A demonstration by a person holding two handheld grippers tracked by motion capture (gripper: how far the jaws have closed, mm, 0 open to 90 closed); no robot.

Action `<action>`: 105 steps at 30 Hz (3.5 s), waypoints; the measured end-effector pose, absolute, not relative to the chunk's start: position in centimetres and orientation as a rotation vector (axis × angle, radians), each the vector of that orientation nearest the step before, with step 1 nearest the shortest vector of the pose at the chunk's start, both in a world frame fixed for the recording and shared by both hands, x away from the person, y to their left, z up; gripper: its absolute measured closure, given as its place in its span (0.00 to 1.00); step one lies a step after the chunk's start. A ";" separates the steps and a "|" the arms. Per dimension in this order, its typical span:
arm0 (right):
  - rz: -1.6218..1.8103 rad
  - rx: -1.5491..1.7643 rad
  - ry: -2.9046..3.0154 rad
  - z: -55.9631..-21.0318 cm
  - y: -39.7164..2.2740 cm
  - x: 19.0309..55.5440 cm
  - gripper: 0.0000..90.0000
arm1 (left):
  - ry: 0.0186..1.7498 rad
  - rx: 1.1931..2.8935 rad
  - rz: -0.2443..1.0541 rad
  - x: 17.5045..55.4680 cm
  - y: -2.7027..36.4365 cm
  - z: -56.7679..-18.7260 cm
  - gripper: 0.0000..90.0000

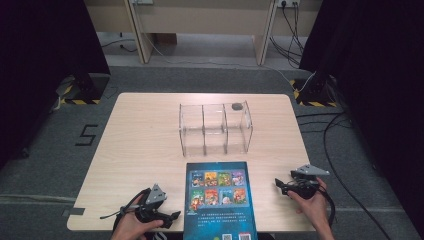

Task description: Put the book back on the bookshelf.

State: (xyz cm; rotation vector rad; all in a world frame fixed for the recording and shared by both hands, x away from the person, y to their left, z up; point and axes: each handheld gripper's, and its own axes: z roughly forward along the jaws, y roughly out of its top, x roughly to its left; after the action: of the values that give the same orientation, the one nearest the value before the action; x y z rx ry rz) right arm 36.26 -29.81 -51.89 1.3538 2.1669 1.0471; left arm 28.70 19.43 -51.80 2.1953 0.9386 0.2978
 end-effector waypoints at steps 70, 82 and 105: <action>1.947 2.117 1.927 -54.1 -22.1 34.9 0.42 | 0.747 2.167 0.194 26.8 14.6 -52.3 0.15; 1.971 2.118 1.941 -53.9 -22.5 34.7 0.44 | 0.738 2.169 0.193 26.7 14.3 -52.5 0.10; 1.957 2.155 1.965 -54.3 -19.1 39.0 0.50 | 0.715 2.186 0.165 27.3 14.7 -52.2 0.17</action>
State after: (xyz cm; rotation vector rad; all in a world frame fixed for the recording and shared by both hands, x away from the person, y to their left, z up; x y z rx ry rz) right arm 38.98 -19.13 -54.31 2.1552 1.9654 1.9572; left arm 27.28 14.66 -52.22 2.1857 0.7154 0.1646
